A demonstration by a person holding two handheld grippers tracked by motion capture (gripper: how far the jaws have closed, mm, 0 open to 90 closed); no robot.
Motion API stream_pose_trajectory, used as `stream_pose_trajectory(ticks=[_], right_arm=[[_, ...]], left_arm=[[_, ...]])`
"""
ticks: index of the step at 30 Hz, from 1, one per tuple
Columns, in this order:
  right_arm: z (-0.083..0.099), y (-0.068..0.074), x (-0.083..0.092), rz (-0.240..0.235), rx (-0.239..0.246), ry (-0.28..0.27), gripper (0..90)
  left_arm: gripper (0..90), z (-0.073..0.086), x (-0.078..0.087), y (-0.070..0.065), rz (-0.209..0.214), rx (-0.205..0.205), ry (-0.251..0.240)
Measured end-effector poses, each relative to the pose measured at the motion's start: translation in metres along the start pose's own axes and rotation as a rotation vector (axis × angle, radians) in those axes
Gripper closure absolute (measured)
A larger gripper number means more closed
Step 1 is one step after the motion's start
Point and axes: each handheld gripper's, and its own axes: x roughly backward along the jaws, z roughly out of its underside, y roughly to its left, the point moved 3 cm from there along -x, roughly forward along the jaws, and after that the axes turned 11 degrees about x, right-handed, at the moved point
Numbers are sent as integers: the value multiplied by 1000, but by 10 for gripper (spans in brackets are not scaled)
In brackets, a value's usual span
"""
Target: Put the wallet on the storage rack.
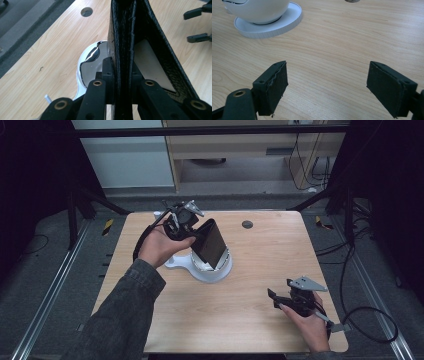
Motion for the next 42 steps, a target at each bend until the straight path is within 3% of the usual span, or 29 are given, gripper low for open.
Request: stream_pose_trajectory(ticks=[8,14,17,21,26,28,30,32,33,34,35,36,37,42], right_arm=[[0,0,0,-2,1,2,172],[1,1,-2,-11,10,7,172],[1,2,-2,-16,14,10,173],[0,2,-4,-20,33,21,174],[0,4,-4,-23,47,25,175],[1,5,-4,-28,42,31,175],[1,4,-4,-21,44,31,176],[1,3,-4,-22,41,33,176],[2,3,-4,-21,42,33,176],[2,3,-4,-21,42,33,176],[2,4,-5,-23,42,33,176],[2,4,-5,-23,42,33,176],[2,4,-5,-25,40,37,176],[3,5,-7,-30,44,41,174]], left_arm=[[808,4,-15,3,15,12,38],[807,3,-41,12,32,31,101],[805,1,-49,16,55,54,104],[797,0,-57,23,42,69,110],[700,2,-64,31,38,108,118],[575,3,-64,33,7,116,97],[553,3,-63,34,5,116,84],[515,1,-53,33,4,119,19],[491,1,-53,33,4,119,19],[491,-1,-48,33,0,118,-10],[476,-2,-37,31,-6,128,-75],[470,-2,-37,31,-6,128,-75],[452,-3,-26,30,-14,118,-119],[379,2,-7,25,-47,79,-171]])
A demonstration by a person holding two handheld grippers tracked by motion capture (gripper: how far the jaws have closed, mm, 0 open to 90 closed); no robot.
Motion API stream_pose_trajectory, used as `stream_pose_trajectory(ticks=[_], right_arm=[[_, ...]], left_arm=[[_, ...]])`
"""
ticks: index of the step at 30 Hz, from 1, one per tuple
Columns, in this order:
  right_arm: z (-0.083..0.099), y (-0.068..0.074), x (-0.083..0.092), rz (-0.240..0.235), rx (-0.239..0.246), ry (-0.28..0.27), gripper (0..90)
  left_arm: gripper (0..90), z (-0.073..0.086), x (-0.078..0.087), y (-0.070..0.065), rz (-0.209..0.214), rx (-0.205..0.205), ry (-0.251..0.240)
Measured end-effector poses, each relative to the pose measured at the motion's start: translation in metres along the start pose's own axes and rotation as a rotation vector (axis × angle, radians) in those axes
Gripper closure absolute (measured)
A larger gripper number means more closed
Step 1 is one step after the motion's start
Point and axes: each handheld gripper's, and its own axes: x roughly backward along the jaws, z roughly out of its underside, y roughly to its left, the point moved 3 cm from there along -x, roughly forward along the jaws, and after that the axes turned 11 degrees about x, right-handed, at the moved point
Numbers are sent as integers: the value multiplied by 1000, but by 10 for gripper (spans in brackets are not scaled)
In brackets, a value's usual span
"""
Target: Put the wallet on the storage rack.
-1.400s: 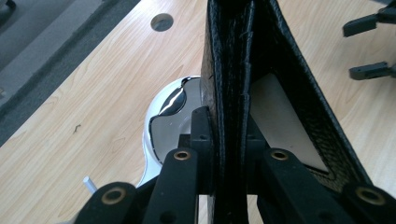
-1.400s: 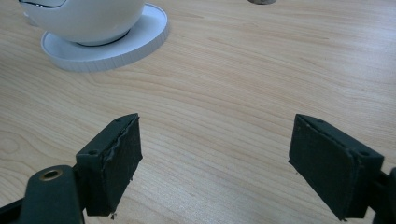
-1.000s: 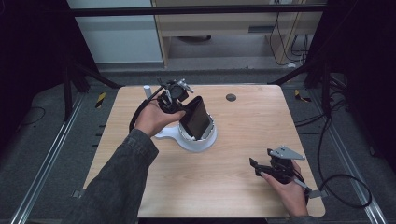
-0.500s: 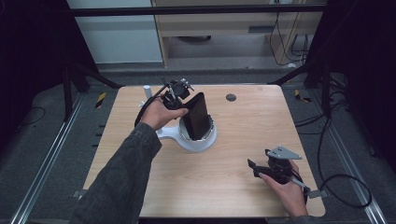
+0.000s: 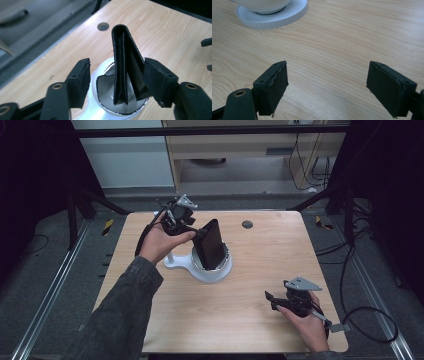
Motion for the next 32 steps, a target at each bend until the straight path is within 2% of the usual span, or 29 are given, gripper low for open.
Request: stream_pose_trajectory(ticks=[3,4,5,6,7,8,11,12,13,14,15,16,17,18,19,21,22,23,24,25,26,27,28,29,31,32], right_arm=[[1,0,0,0,2,7,165],[2,1,-1,-4,6,15,152],[2,1,-1,-4,6,15,152],[2,2,-1,-9,6,21,143],[4,3,-4,-10,7,38,115],[4,3,-4,-10,7,38,115],[7,4,-9,-14,9,77,66],[7,4,-9,-14,9,77,66],[10,5,-12,-16,8,103,57],[11,6,-13,-18,5,109,56],[11,7,-14,-21,5,113,51],[11,7,-14,-21,5,113,51],[13,7,-16,-23,4,128,49],[13,8,-18,-19,2,139,50],[13,8,-18,-19,2,139,50],[16,10,-22,-18,4,172,51],[16,10,-22,-18,4,172,51],[18,11,-25,-15,9,186,44],[18,11,-25,-15,9,186,44],[17,12,-25,-17,7,190,32],[17,12,-25,-17,7,190,32],[17,13,-25,-14,12,192,30],[17,13,-25,-14,12,192,30],[18,12,-26,-11,16,192,29],[18,13,-25,-8,14,193,28],[18,13,-25,-8,14,193,28]], left_arm=[[317,8,12,-8,-2,-23,-39],[255,12,16,-11,-4,-28,-54],[255,17,19,-15,-8,-31,-64],[216,23,22,-19,-10,-39,-74],[167,37,27,-27,-7,-45,-92],[143,37,27,-27,-7,-45,-92],[91,63,29,-36,-17,-54,-88],[91,73,27,-38,-22,-39,-91],[65,84,26,-38,-29,-31,-88],[57,106,22,-38,-38,-17,-73],[57,118,21,-37,-42,-12,-67],[56,118,21,-37,-42,-12,-67],[54,141,17,-33,-46,12,-59],[49,141,17,-33,-46,12,-59],[49,168,10,-25,-49,47,-49],[45,194,2,-13,-76,95,-22],[51,194,2,-13,-76,95,-22],[59,217,-4,1,-97,136,1],[58,217,-4,1,-97,136,1],[59,236,-11,12,-120,167,33],[59,236,-11,12,-120,167,33],[59,247,-16,22,-143,171,75],[59,247,-16,22,-143,171,75],[59,255,-18,31,-162,198,81],[63,259,-20,34,-167,212,74],[63,263,-22,36,-166,216,91]])
